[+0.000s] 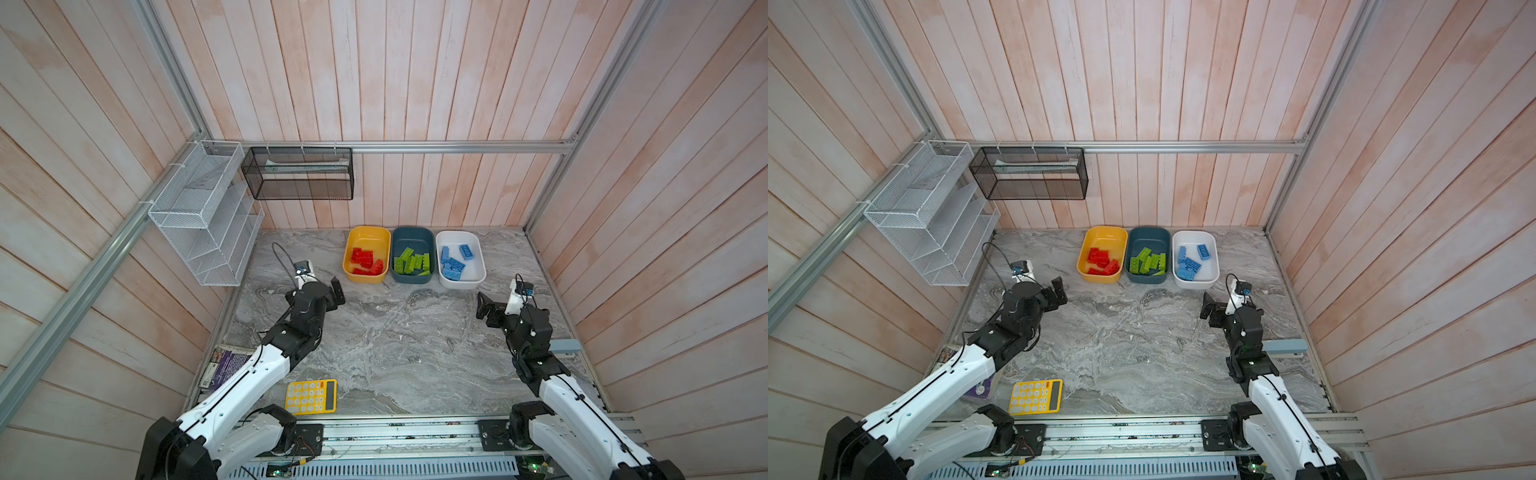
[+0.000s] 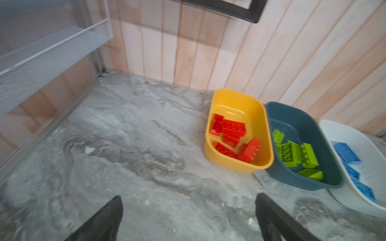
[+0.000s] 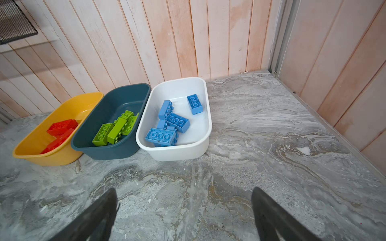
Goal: Sort the legos into containers by color
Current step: Reset both arms
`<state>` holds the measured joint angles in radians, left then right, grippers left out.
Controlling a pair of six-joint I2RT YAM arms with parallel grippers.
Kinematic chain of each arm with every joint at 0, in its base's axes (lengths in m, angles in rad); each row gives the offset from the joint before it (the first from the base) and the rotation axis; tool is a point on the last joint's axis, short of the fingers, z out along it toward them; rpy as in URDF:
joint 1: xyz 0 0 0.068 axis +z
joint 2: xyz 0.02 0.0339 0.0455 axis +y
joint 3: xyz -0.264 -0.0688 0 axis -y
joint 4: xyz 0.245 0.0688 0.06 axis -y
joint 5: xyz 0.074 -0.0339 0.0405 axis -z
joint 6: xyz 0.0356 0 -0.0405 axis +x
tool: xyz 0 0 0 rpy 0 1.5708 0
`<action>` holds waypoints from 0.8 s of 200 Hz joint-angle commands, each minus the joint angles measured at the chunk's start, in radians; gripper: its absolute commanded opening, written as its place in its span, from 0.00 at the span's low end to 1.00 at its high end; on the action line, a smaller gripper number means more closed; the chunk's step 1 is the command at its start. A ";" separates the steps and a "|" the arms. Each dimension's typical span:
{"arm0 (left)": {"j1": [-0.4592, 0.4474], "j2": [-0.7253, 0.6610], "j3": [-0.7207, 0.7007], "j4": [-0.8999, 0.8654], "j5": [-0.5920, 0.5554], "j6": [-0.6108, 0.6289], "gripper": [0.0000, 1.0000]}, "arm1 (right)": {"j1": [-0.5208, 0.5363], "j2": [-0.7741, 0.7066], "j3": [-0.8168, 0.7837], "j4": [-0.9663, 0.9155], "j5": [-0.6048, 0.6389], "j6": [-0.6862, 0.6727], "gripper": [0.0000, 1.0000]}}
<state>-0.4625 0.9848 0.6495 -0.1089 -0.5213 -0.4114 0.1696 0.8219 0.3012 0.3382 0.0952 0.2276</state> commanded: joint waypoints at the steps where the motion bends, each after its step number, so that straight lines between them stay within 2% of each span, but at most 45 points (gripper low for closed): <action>1: 0.054 -0.078 -0.105 0.077 -0.084 0.043 1.00 | 0.005 0.045 -0.038 0.195 0.100 -0.080 1.00; 20: 0.076 -0.054 -0.148 0.138 -0.119 0.107 1.00 | 0.006 0.070 -0.108 0.328 0.175 -0.110 1.00; 36: 0.104 0.021 -0.178 0.244 -0.140 0.154 1.00 | 0.006 0.121 -0.185 0.515 0.190 -0.138 1.00; 50: 0.148 0.103 -0.190 0.336 -0.130 0.177 1.00 | 0.005 0.202 -0.183 0.574 0.201 -0.165 1.00; 91: 0.257 0.356 -0.189 0.605 -0.001 0.326 1.00 | 0.006 0.458 -0.177 0.853 0.206 -0.192 1.00; 102: 0.270 0.415 -0.185 0.674 0.021 0.380 1.00 | 0.008 0.485 -0.141 0.819 0.203 -0.210 1.00; 124: 0.299 0.496 -0.195 0.830 0.118 0.459 1.00 | 0.009 0.534 -0.180 0.981 0.236 -0.268 1.00; 140: 0.321 0.535 -0.181 0.877 0.172 0.491 1.00 | 0.010 0.594 -0.223 1.124 0.238 -0.287 1.00; 160: 0.358 0.554 -0.203 0.951 0.259 0.460 1.00 | 0.007 0.689 -0.248 1.273 0.258 -0.286 1.00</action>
<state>-0.1383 1.5185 0.4675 0.6559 -0.3985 0.0090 0.1745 1.4212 0.0910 1.3468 0.3103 -0.0238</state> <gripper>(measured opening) 0.998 0.997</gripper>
